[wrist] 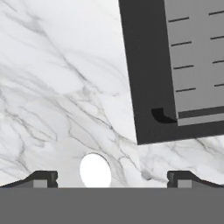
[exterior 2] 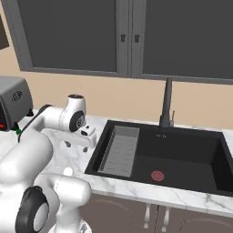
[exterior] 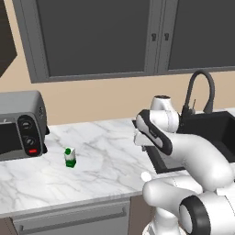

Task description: Gather the eggs and milk located in the vicinity of the sink area and place them right next to the bowl.

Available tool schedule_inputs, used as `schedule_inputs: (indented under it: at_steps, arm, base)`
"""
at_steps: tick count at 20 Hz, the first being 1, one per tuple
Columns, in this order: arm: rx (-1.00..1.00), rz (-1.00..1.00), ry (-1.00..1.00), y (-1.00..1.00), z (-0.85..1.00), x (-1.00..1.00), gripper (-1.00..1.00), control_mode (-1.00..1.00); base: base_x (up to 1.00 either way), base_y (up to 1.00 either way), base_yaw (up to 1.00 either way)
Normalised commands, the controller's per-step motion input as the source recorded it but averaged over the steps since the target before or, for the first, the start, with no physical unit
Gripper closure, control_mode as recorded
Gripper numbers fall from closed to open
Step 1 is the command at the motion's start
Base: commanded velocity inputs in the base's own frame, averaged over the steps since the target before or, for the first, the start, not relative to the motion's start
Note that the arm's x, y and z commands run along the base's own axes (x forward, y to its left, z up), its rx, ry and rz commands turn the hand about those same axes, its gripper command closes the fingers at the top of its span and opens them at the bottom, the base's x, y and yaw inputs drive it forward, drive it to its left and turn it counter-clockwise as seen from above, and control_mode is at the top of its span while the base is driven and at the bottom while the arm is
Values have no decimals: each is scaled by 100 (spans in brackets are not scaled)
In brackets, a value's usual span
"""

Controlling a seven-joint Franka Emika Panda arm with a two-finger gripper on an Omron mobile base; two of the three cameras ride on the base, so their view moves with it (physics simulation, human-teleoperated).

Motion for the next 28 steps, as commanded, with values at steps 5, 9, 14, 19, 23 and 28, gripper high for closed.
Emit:
schedule_inputs:
  at_steps: [5,9,14,19,23,28]
  arm:
    - [0,-2,11,9,-60,0,-100,-100]
    - [0,0,1,26,-42,0,-100,-100]
    - [0,0,1,37,-9,-29,-100,-100]
    - [0,0,0,13,0,-35,-100,-100]
    - [0,0,0,0,0,-11,-100,-100]
    - [0,2,0,0,-5,-5,-100,-100]
  base:
    - [0,0,0]
    - [0,0,0]
    - [0,0,0]
    - [0,0,0]
    - [0,0,0]
    - [0,0,0]
